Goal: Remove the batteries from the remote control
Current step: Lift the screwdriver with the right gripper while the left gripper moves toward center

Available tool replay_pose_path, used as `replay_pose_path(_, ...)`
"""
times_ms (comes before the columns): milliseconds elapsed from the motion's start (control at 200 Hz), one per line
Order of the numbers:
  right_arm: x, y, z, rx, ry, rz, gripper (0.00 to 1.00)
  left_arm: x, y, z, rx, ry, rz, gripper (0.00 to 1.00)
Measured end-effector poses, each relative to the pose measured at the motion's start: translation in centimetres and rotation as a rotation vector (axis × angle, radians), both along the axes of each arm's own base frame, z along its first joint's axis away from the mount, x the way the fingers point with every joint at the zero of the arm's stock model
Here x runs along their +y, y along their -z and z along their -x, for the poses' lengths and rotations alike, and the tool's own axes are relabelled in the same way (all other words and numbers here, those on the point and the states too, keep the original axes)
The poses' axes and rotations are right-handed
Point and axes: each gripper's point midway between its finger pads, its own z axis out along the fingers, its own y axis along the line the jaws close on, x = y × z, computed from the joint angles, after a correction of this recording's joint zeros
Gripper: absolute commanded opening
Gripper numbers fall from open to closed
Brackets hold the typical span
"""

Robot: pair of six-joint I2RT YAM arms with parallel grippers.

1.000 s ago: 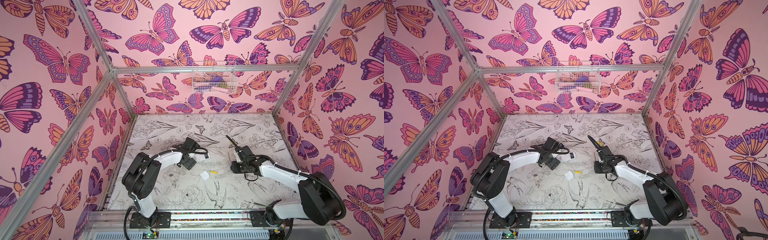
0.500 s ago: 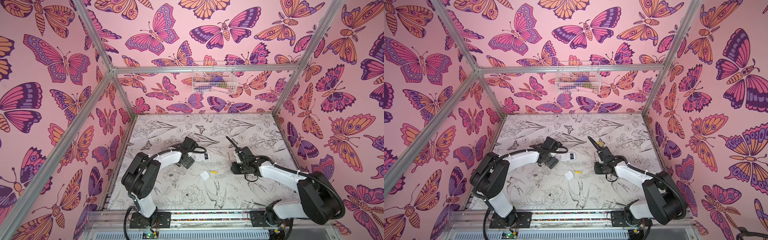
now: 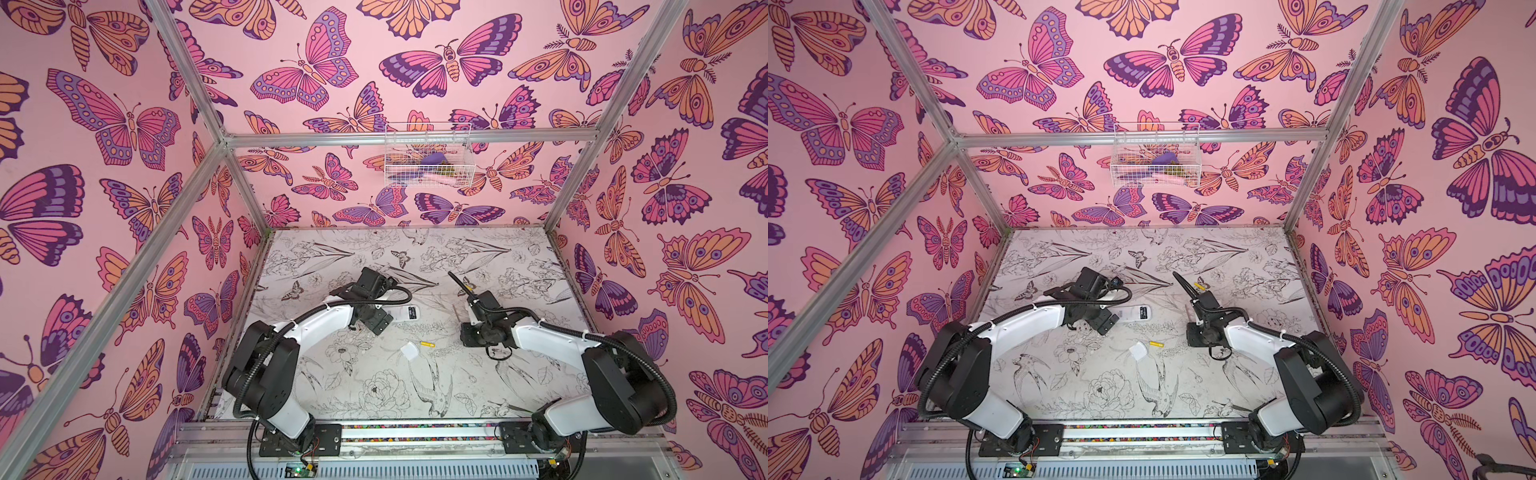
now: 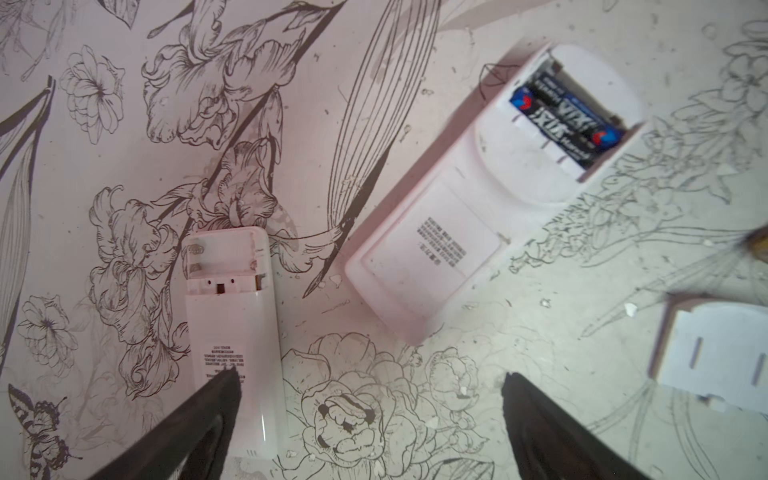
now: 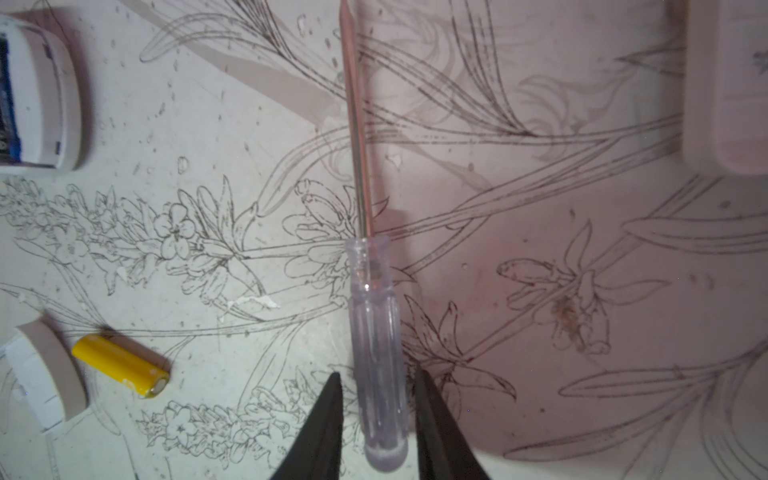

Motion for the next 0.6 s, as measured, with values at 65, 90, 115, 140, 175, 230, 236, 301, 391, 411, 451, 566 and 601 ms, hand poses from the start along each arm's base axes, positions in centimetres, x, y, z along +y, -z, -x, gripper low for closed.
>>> replay_pose_path(65, 0.0, 0.1, 0.0, 0.004, 0.001, 0.003, 0.28, 0.0, -0.1, 0.2, 0.015, 0.004, 0.020, 1.00)
replay_pose_path(90, 0.0, 0.1, -0.1, 0.005, 0.001, 0.004, 0.27, 0.0, -0.2, 0.3, 0.022, 0.003, 0.029, 1.00)
replay_pose_path(115, 0.0, 0.2, -0.1, 0.005, 0.001, 0.005, 0.26, 0.1, -0.2, 0.4, 0.029, -0.001, 0.036, 1.00)
replay_pose_path(140, 0.0, 0.2, -0.1, 0.005, 0.002, 0.005, 0.26, 0.2, -0.3, 0.4, 0.034, -0.004, 0.045, 1.00)
replay_pose_path(175, 0.0, 0.2, -0.1, 0.005, 0.001, 0.005, 0.24, 0.4, -0.4, 0.3, 0.041, -0.011, 0.059, 1.00)
replay_pose_path(230, 0.0, 0.2, -0.2, 0.002, 0.002, 0.004, 0.23, 0.7, -0.7, 0.2, 0.049, -0.022, 0.081, 1.00)
replay_pose_path(236, 0.0, 0.2, -0.2, 0.002, 0.002, 0.004, 0.23, 0.7, -0.7, 0.2, 0.050, -0.024, 0.083, 1.00)
replay_pose_path(301, 0.1, 0.2, -0.3, -0.002, -0.003, 0.004, 0.22, 1.0, -1.3, 0.1, 0.057, -0.039, 0.118, 1.00)
replay_pose_path(391, 0.2, 0.3, -0.5, -0.015, -0.024, 0.007, 0.20, 1.2, -2.3, 0.0, 0.068, -0.051, 0.174, 1.00)
replay_pose_path(411, 0.3, 0.2, -0.6, -0.020, -0.034, 0.009, 0.19, 1.2, -2.7, -0.1, 0.068, -0.052, 0.186, 1.00)
replay_pose_path(451, 0.4, 0.2, -0.7, -0.027, -0.048, 0.009, 0.18, 1.3, -3.4, -0.3, 0.064, -0.053, 0.211, 1.00)
replay_pose_path(566, 0.8, 0.1, -0.7, -0.036, -0.105, 0.006, 0.14, 1.7, -5.7, -0.7, 0.048, -0.063, 0.289, 1.00)
replay_pose_path(601, 1.1, 0.0, -0.6, -0.037, -0.128, -0.002, 0.14, 2.0, -6.4, -0.8, 0.047, -0.069, 0.317, 1.00)
